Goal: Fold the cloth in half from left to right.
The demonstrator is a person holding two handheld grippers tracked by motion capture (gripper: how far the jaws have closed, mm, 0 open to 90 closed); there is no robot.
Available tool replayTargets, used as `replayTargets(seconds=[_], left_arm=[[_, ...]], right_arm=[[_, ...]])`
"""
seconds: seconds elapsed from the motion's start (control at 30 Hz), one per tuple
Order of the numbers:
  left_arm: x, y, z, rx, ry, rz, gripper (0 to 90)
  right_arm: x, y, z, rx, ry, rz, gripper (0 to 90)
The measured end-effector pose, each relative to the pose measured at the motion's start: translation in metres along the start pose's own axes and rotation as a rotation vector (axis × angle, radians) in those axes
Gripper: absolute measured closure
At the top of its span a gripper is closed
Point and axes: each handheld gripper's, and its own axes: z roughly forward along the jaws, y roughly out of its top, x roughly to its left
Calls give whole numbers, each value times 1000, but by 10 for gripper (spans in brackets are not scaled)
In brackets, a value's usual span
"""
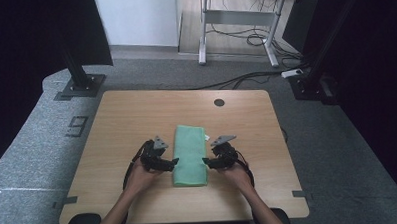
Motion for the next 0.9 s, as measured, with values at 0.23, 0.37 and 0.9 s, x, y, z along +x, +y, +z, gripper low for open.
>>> replayTargets(seconds=[0.23,0.37,0.9], left_arm=[[1,-9,-13,-5,-7,5,115],[3,-13,-23,-11,-10,-2,115],[16,-50,-33,31,60,7,7]], right_arm=[[-2,-6,-12,-7,-14,-8,253],[-4,-10,-22,-14,-23,-2,208],[-8,-39,-36,-13,-47,6,57]])
